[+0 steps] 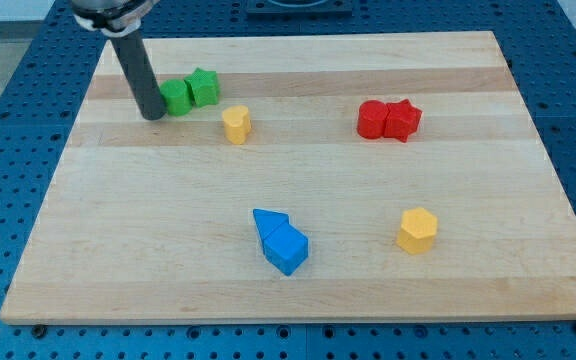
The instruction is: Move yellow heart into yellow hexagon
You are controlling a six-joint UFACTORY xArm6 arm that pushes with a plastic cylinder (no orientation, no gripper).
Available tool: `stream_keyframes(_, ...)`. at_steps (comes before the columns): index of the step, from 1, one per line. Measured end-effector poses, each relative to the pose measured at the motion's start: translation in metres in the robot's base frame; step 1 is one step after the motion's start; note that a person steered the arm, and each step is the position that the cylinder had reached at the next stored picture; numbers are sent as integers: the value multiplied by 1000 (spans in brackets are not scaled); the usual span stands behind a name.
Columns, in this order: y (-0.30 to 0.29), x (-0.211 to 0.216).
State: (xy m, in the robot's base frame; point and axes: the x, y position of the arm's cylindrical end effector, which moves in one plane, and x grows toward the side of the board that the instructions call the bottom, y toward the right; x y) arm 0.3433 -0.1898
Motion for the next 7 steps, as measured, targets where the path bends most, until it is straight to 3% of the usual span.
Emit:
stream_keyframes(2,35,16)
stream_keyframes(4,117,18)
stream_keyframes(7,135,67)
